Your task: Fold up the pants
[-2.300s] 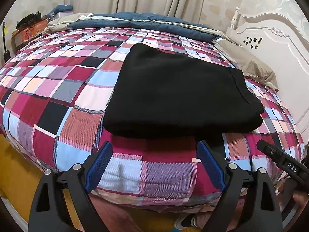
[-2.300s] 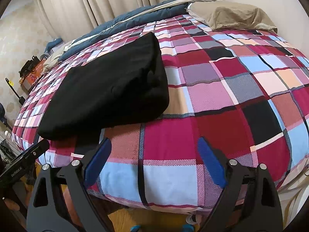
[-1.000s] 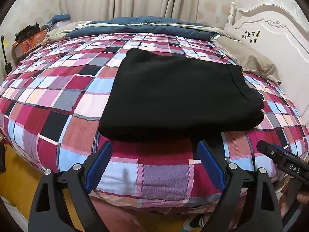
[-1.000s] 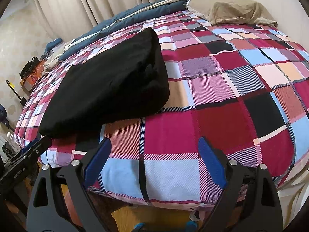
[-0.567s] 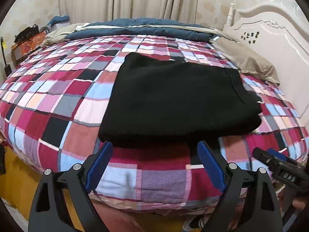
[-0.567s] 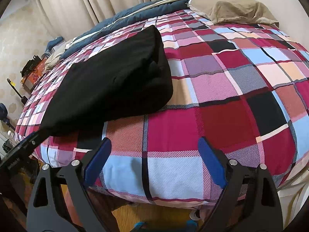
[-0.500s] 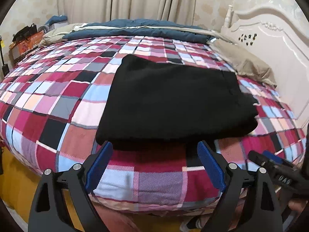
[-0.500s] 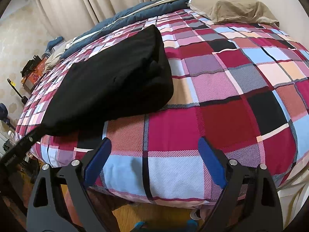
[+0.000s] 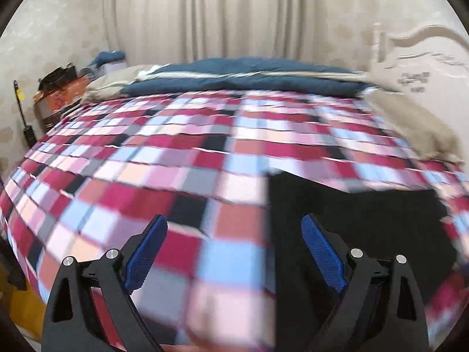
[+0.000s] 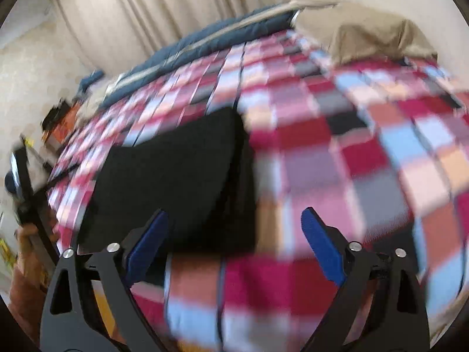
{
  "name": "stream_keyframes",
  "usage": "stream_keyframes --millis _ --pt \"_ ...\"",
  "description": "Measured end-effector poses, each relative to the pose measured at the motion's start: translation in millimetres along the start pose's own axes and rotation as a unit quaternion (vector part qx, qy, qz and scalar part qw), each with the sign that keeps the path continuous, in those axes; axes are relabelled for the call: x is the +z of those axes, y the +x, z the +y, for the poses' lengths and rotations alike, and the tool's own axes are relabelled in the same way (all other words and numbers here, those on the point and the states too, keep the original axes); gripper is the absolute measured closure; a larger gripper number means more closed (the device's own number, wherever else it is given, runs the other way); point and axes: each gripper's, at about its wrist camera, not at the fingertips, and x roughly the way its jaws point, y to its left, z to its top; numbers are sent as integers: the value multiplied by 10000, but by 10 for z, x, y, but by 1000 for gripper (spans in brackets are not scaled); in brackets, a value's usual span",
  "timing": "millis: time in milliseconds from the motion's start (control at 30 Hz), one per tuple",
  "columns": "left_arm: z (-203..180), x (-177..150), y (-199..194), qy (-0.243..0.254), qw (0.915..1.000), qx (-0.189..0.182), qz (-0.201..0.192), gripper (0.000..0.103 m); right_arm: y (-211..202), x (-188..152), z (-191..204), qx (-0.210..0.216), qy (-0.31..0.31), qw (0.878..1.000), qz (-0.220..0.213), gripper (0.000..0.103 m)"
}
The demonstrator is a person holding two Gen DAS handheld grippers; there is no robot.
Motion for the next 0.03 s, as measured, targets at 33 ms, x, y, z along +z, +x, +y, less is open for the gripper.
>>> stream_keyframes --millis 33 --pt "99 72 166 -42 9999 107 53 11 74 206 -54 -60 12 9999 -119 8"
